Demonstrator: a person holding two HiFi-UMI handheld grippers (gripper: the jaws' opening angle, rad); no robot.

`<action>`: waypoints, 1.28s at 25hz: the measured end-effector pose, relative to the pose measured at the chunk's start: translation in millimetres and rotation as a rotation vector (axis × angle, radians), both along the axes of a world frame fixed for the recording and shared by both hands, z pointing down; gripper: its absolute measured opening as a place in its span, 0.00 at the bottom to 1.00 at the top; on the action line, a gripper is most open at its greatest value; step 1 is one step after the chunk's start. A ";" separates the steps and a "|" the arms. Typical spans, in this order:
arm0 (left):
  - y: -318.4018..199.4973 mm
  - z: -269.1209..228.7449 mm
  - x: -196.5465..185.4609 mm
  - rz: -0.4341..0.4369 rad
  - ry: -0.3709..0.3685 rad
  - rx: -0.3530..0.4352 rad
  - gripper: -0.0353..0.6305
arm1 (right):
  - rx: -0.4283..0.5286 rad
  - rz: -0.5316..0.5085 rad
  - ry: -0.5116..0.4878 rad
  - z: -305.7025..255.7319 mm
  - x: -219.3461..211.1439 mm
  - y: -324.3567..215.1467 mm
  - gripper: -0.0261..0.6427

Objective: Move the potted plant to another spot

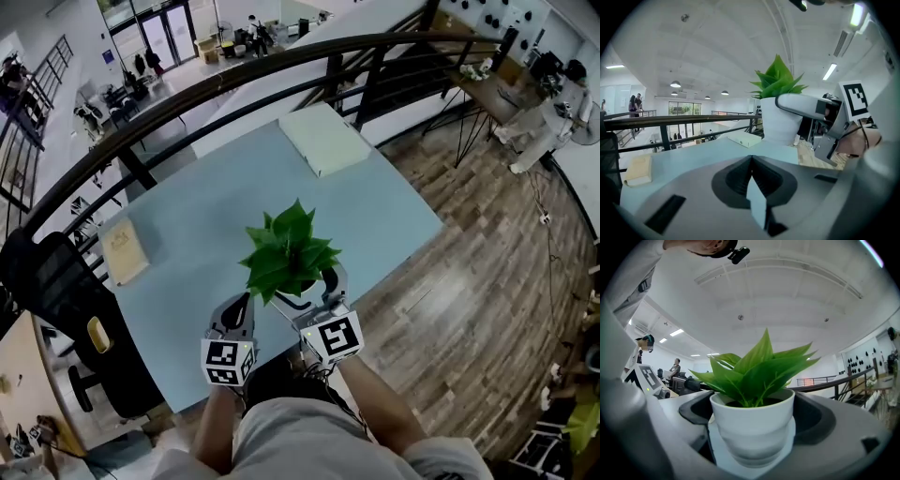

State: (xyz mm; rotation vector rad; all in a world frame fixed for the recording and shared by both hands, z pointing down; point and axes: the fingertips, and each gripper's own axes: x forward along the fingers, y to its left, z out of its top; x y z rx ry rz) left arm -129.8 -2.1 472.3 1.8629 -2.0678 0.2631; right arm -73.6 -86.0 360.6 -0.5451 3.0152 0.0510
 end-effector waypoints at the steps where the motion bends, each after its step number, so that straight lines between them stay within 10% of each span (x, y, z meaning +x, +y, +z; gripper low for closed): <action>1: -3.4 1.3 4.5 0.013 0.001 0.000 0.07 | 0.000 0.014 0.003 1.2 5.7 -3.5 0.81; 32: -85.1 49.7 89.8 0.348 0.065 -0.094 0.07 | -0.098 0.362 0.101 63.3 115.1 -84.0 0.82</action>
